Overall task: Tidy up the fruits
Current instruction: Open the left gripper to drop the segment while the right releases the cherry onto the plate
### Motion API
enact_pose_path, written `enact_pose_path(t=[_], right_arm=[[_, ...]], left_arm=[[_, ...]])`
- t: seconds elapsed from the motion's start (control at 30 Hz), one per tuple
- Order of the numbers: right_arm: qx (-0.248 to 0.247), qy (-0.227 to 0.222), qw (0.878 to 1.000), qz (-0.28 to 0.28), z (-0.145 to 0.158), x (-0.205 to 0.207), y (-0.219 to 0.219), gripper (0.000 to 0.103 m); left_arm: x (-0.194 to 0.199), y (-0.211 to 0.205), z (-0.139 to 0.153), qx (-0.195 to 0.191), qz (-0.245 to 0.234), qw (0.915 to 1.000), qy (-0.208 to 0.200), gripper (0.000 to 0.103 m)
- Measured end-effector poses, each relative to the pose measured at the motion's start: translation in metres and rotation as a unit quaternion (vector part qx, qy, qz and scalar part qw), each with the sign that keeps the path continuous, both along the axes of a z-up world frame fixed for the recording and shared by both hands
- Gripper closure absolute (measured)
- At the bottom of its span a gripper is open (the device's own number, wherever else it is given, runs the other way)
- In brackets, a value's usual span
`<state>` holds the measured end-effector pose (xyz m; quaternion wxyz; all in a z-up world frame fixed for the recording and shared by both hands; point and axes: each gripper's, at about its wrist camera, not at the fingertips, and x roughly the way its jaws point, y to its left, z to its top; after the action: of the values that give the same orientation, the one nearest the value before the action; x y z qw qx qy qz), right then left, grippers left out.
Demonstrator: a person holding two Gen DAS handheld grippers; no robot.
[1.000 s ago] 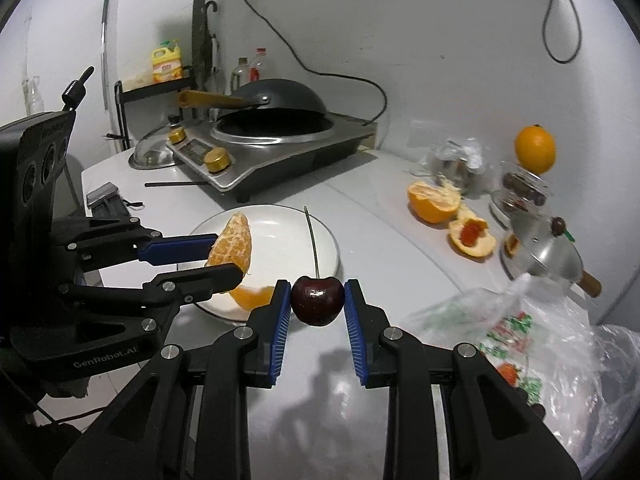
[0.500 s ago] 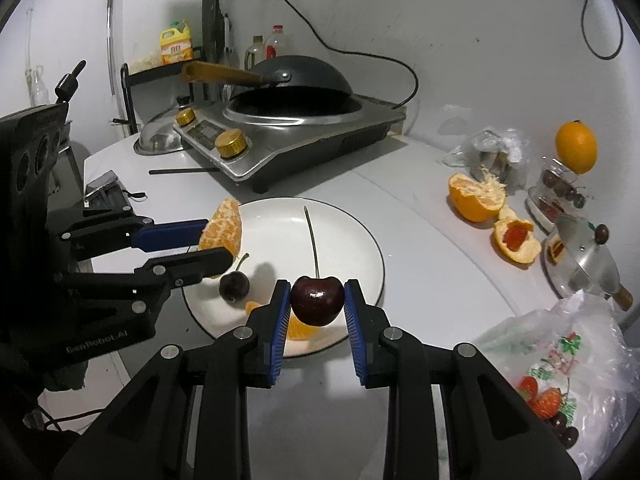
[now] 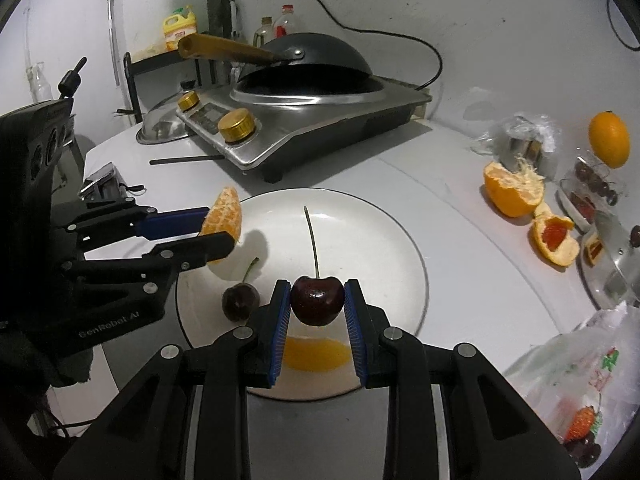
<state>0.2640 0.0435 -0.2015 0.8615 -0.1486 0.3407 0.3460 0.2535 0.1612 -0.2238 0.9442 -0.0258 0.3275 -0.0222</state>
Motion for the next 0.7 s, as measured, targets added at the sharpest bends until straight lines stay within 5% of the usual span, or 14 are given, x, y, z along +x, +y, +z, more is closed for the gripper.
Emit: enact_pose_path(t=[0.47,0.53,0.7], right_arm=[[-0.014,0.011,1.0,0.014,-0.014,-0.002,0.02,0.073],[-0.015,0.008,1.0,0.013,-0.012,-0.004,0.02,0.062],[-0.011,0.003,1.0,0.007,-0.007,-0.007,0.016,0.058]], left_arm=[[-0.001,0.003,-0.002,-0.004,0.014,0.9999,0.005,0.07],[-0.003,0.003,-0.002,-0.004,0.017,0.9998,0.006,0.069],[-0.01,0.004,0.004,-0.003,0.019,0.9998,0.001,0.058]])
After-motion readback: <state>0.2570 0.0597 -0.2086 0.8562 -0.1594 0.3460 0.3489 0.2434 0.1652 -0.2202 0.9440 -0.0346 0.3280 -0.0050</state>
